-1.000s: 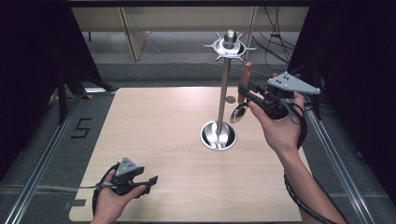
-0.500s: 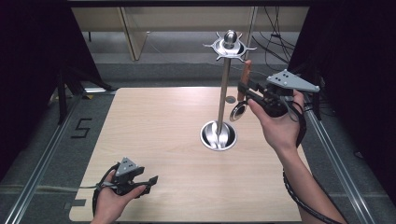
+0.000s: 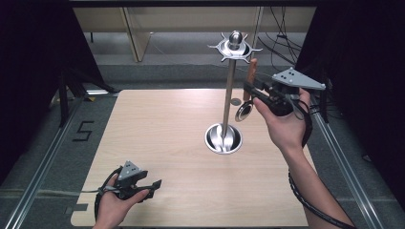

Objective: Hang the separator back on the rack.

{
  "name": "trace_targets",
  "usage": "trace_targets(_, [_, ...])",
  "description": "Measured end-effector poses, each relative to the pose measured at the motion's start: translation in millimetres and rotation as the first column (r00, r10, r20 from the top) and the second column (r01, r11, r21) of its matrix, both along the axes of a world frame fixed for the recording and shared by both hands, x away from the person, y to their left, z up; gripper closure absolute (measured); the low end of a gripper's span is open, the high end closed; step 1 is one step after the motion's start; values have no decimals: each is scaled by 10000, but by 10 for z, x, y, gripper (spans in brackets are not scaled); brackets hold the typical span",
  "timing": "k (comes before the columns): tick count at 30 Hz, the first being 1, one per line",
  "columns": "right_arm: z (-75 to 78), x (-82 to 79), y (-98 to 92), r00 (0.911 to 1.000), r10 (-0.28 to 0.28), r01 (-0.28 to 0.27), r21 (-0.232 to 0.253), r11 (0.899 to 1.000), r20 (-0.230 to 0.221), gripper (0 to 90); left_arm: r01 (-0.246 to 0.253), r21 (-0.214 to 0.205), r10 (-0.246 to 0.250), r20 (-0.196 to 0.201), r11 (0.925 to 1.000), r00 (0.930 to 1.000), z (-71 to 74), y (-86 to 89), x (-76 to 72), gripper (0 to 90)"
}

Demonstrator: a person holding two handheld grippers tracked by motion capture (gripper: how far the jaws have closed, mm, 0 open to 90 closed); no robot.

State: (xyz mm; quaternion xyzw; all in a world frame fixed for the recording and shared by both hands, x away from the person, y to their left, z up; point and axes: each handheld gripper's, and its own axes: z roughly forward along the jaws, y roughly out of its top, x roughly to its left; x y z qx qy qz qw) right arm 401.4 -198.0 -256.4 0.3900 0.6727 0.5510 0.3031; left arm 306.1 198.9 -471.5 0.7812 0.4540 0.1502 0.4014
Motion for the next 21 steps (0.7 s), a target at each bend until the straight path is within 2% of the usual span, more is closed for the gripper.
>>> trace_targets(19, [25,74,50,9998,-47,45,-117,9999,-171,685,136,1,-136,2,9999,9999,7,2,-3,335])
trace_targets(21, [24,75,67,9994,-62,61,-27,10000,-328,684,155,12,-155,-1,9999,9999,8,2,-4,335])
